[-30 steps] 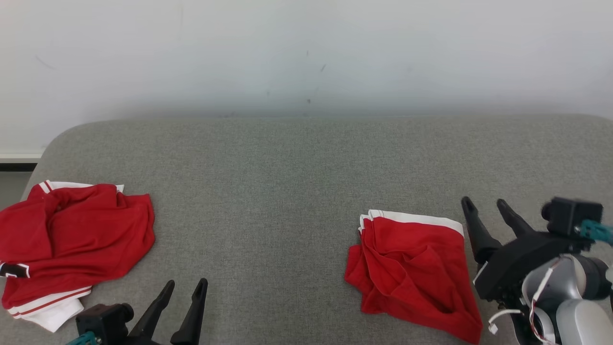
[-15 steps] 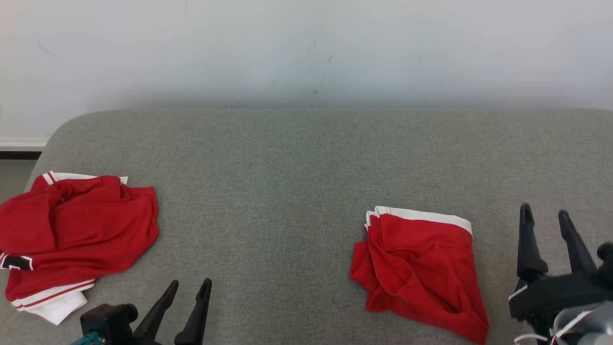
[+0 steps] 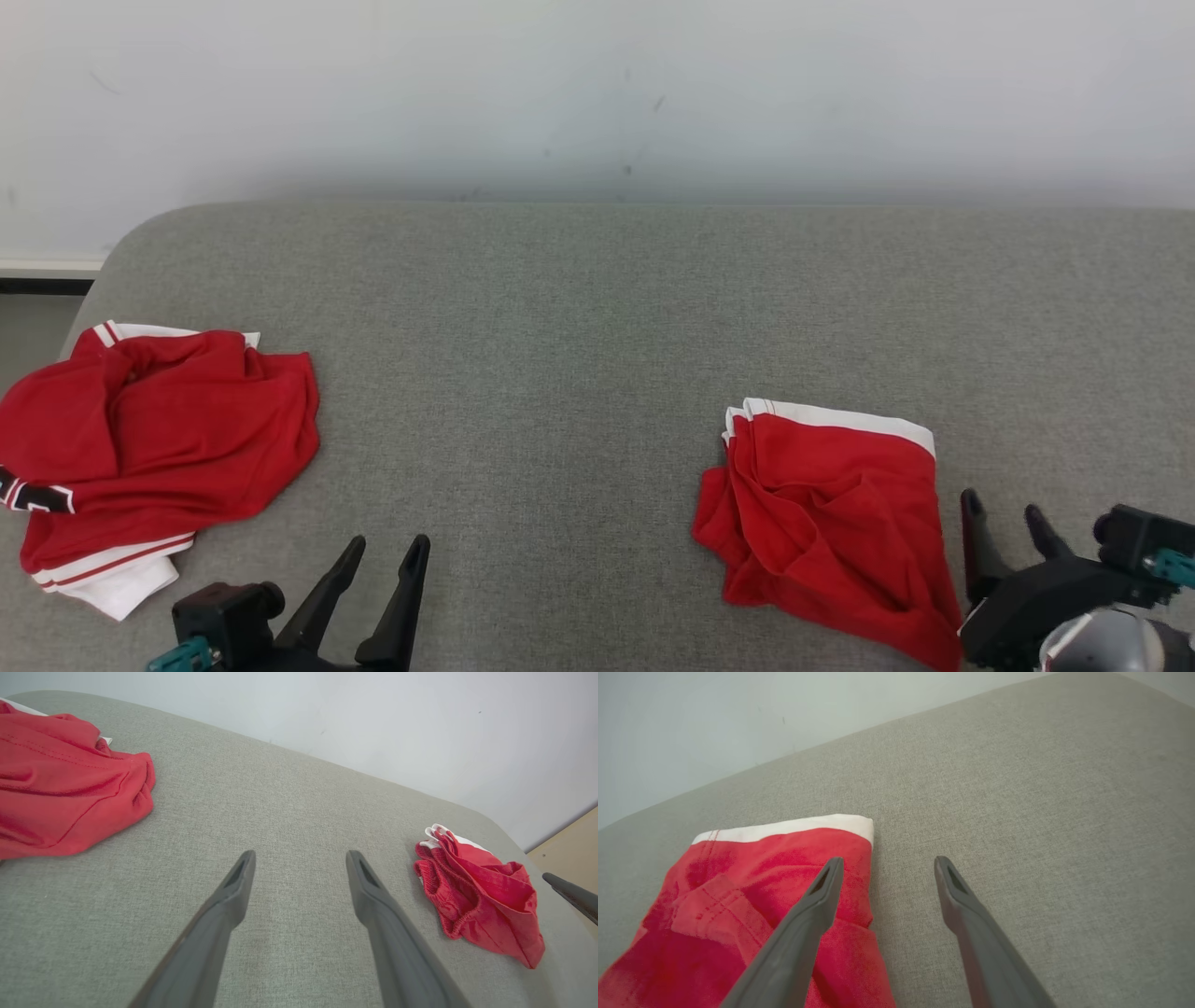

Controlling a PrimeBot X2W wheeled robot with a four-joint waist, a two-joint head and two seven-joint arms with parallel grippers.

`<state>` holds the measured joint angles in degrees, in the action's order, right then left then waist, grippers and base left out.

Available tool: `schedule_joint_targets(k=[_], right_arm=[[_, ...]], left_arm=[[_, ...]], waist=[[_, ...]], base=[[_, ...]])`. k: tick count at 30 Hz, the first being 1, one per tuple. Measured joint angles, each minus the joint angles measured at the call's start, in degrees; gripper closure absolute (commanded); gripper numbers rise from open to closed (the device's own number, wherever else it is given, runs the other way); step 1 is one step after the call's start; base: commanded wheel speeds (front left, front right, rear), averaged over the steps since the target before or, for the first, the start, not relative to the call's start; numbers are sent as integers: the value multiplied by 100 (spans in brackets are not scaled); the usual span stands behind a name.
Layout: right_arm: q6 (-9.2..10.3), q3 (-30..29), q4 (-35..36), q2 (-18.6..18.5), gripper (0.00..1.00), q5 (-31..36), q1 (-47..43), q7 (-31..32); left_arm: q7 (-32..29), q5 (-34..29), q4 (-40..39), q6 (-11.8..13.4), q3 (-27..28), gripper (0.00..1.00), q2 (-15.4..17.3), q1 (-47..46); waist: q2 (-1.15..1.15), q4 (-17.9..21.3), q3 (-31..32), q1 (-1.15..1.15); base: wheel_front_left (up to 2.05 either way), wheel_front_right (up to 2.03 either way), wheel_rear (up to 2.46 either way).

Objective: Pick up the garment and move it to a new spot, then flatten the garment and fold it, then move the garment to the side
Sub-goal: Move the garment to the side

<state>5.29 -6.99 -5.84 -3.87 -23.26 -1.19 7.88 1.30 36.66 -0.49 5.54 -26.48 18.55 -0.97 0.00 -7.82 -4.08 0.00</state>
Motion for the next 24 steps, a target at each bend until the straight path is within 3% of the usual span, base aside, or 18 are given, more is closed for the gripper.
schedule_joint_targets(k=[11,24], right_arm=[[27,311,-556,-83,0,-141,419,1529],[134,215,-751,-170,0,-104,696,2536]], left_arm=[[-30,1,102,-2,-22,0,-37,-65],[-30,9,110,-1,-7,0,-33,-61]], waist=[[0,-183,-13,0],[0,-258,-55,0]], base=[[0,0,0],[0,0,0]])
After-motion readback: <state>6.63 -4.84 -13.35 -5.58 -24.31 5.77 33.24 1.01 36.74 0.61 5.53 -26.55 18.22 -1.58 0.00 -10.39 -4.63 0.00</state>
